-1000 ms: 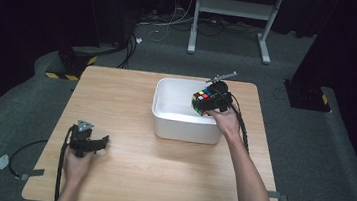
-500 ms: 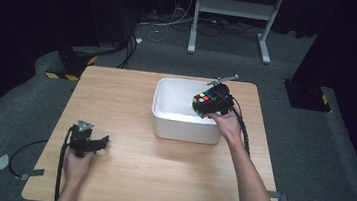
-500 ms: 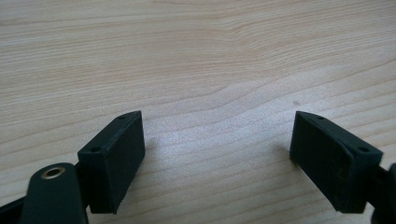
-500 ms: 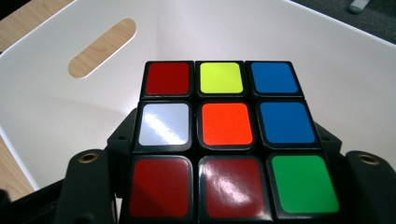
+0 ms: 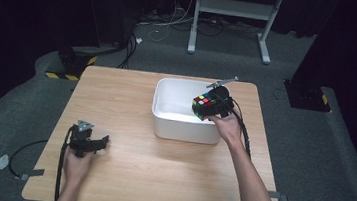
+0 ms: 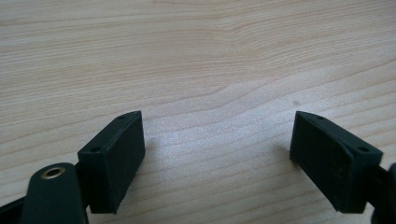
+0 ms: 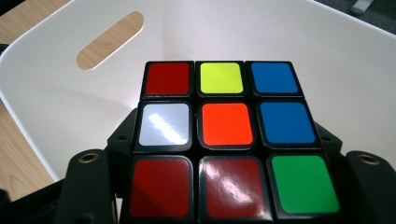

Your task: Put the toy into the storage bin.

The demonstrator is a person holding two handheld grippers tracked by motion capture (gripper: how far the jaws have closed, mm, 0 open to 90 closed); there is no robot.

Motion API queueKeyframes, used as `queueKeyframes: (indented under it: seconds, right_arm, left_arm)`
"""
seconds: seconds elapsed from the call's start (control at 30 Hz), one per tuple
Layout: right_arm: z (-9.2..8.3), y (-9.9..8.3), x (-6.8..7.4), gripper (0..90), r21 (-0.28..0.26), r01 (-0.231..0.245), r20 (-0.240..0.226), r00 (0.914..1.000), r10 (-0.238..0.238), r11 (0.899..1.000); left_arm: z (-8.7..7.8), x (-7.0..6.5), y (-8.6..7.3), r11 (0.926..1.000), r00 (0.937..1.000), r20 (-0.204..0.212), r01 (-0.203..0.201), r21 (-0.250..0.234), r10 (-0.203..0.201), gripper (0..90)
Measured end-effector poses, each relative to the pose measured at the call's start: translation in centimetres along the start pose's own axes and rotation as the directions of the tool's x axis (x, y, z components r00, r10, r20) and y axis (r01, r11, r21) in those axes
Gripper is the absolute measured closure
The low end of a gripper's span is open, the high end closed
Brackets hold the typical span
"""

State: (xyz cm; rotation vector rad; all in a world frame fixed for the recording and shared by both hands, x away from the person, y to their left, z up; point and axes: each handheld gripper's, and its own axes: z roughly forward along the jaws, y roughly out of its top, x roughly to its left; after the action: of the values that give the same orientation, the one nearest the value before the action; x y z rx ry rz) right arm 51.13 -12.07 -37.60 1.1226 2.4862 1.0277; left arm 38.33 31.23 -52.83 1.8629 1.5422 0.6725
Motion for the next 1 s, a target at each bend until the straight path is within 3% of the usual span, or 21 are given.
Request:
queueKeyframes:
  seconds: [1.0]
  right_arm:
    - [-0.1, -1.4, 0.1, 32.8, 0.003, -0.014, 0.004, 0.9999, 0.014, 1.000]
  left_arm:
    - [0.0, 0.0, 0.0, 1.0000, 1.0000, -0.001, -0.001, 0.000, 0.001, 18.2]
